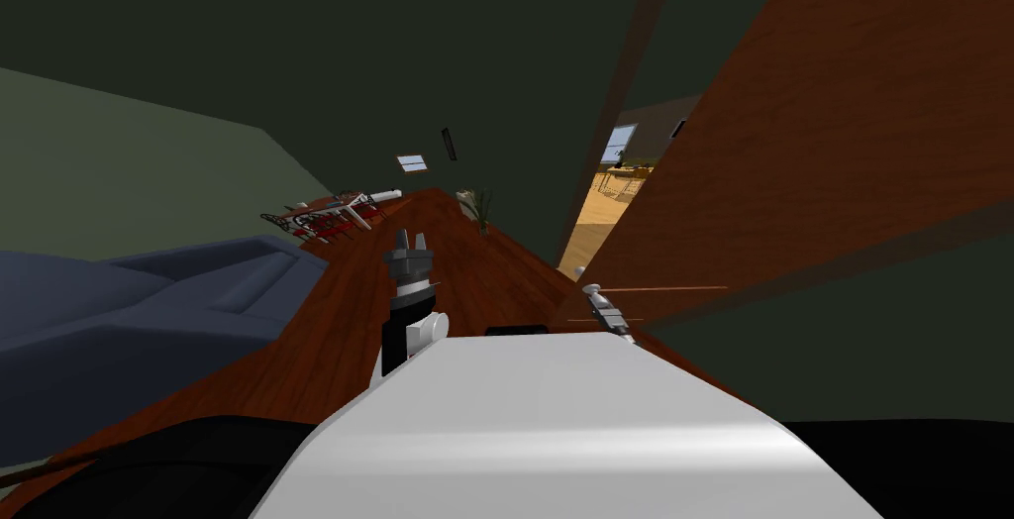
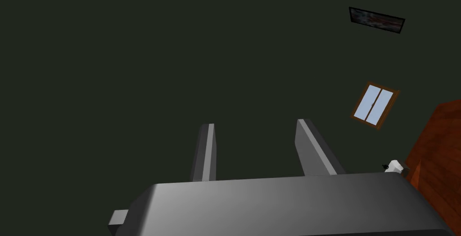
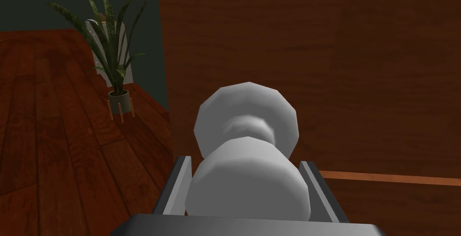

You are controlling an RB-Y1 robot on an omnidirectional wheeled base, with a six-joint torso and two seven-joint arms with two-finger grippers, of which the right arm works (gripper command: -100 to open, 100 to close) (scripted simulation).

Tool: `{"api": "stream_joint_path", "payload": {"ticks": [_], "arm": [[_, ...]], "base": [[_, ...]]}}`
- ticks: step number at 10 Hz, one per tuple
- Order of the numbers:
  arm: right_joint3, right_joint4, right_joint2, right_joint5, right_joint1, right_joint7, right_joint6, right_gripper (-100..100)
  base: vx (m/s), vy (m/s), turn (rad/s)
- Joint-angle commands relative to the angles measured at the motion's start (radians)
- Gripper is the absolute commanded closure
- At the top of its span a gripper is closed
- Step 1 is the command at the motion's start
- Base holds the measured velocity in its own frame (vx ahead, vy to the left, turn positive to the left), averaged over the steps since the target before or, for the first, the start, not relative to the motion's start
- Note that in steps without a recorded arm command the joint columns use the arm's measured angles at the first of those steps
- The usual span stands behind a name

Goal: Pull the door open

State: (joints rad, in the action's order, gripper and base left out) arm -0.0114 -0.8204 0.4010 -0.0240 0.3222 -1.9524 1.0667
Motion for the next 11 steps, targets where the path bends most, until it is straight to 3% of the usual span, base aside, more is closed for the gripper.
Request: {"api": "stream_joint_path", "payload": {"ticks": [1,3,11], "arm": [[-0.004,0.007,0.006,0.004,-0.001,-0.008,0.017,100],[-0.005,0.010,0.008,0.005,-0.002,-0.009,0.015,100],[-0.010,0.067,0.029,0.036,-0.022,-0.042,0.072,100]], "base": [[-0.211,-0.035,0.108],[-0.146,-0.037,0.056],[-0.188,-0.054,0.133]]}}
